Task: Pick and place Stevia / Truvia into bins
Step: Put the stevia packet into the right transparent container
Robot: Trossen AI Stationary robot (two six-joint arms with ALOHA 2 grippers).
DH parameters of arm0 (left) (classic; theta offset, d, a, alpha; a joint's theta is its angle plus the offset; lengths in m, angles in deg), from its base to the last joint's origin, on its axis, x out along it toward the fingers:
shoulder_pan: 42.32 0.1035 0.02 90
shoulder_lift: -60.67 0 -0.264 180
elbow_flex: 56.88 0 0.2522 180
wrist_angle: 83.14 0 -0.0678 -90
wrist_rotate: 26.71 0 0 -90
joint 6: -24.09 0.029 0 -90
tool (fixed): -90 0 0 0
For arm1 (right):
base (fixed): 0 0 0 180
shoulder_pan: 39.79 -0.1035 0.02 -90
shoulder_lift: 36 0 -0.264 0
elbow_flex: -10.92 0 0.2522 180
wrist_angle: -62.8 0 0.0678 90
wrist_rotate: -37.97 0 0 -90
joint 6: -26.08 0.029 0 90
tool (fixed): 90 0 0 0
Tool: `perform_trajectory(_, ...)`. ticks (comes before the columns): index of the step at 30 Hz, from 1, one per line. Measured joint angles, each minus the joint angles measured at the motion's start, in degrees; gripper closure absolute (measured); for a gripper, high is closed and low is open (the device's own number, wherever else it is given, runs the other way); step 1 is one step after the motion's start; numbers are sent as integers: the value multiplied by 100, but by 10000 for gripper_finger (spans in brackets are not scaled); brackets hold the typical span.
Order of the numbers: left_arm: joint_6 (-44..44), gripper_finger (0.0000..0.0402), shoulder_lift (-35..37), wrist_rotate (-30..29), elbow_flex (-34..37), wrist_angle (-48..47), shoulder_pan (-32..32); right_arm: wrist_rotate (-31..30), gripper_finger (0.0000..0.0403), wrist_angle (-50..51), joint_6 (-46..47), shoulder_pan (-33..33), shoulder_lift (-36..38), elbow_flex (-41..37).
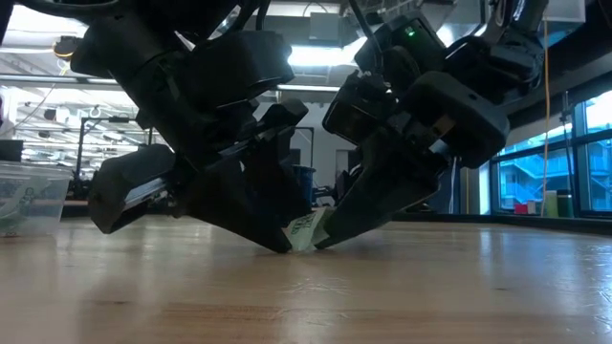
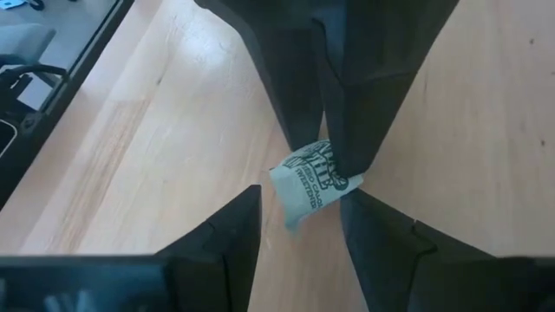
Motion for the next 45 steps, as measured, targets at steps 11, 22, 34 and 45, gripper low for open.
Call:
perform_trajectory(11, -71, 254, 0, -3, 0, -2, 0, -159, 241, -58, -15, -1, 0, 0)
perform_trajectory(22, -92, 254, 0, 0, 0, -2, 0, -204, 327, -14, -128, 6, 0, 2)
perform_trajectory(34, -90, 251, 9, -275, 0, 13, -112, -197, 398, 89, -162, 6, 11, 9)
perform_trajectory(45, -478, 246, 251, -970, 31, -377, -310, -179, 401, 643, -114, 8, 247, 14)
